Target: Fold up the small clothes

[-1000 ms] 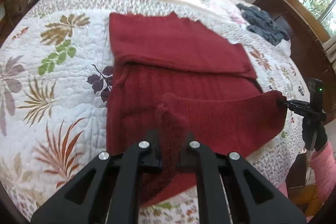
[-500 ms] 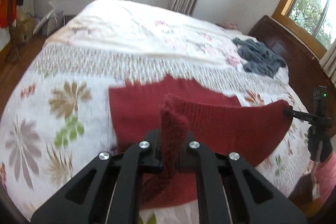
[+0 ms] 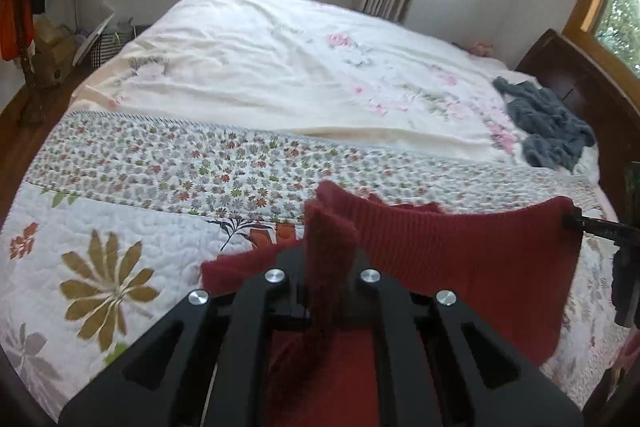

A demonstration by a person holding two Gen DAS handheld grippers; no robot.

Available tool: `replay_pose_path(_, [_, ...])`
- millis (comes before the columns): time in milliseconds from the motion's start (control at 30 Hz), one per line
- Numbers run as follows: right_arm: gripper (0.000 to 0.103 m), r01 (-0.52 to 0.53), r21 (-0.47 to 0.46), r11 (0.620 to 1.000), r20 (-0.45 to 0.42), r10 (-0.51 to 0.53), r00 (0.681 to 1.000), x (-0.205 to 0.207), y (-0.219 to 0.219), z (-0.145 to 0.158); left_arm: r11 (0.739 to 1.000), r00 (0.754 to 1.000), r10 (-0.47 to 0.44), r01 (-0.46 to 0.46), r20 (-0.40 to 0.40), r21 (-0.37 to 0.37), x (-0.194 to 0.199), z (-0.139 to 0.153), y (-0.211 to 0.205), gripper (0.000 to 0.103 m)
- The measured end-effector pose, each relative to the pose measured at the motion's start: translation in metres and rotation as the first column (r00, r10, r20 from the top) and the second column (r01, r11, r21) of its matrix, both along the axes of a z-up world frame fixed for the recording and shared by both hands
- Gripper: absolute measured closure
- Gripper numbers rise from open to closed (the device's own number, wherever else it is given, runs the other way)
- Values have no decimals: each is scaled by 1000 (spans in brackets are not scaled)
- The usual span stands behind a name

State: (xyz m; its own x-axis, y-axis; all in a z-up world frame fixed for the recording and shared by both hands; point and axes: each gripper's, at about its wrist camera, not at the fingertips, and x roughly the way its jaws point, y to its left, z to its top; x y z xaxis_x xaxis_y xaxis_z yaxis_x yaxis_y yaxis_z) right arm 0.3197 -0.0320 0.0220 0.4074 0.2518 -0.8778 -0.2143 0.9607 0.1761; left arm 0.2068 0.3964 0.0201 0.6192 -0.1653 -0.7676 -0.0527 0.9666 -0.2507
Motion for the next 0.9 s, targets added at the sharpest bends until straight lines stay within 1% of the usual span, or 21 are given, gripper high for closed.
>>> replay_pose_path(133, [97, 13, -37, 999, -48, -15, 999, 26, 5, -40, 1000, 997, 5, -5, -71, 8, 27, -44, 1, 98])
replay_pose_path(233, [97, 21, -52, 998, -77, -25, 997, 37, 4, -63, 1000, 993, 21, -20, -114, 7, 39, -72, 5, 98])
replay_pose_path(433, [97, 11, -72, 997, -129, -21, 991, 48, 4, -102, 999, 984, 38, -36, -173, 13, 51, -114, 11, 97])
replay_pose_path(500, [97, 12, -75, 997, -151, -24, 988, 49, 3, -117, 999, 983, 48, -47, -177, 11, 53, -121, 13, 92])
replay_pose_path(633, [95, 28, -50, 998, -169, -36, 985, 46, -2, -127, 997, 979, 70, -72, -191, -6, 52, -124, 19, 84])
replay_pose_path(700, [86, 32, -46, 998, -173, -39, 984, 43, -5, -124, 996, 976, 85, -90, -200, -18, 51, -119, 24, 73])
replay_pose_path(767, [85, 36, -28, 999, -169, -41, 985, 36, -14, -112, 991, 974, 127, -131, -190, -8, 46, -105, 31, 65])
replay_pose_path(800, [84, 39, -12, 999, -170, -40, 985, 31, -20, -106, 989, 974, 140, -145, -179, -14, 43, -99, 34, 63])
replay_pose_path(833, [82, 41, 8, 999, -172, -39, 984, 25, -24, -100, 986, 974, 157, -165, -161, -38, 36, -88, 40, 62])
replay_pose_path(900, [75, 45, 46, 998, -182, -36, 983, 10, -36, -86, 981, 976, 172, -183, -136, -69, 24, -68, 44, 57])
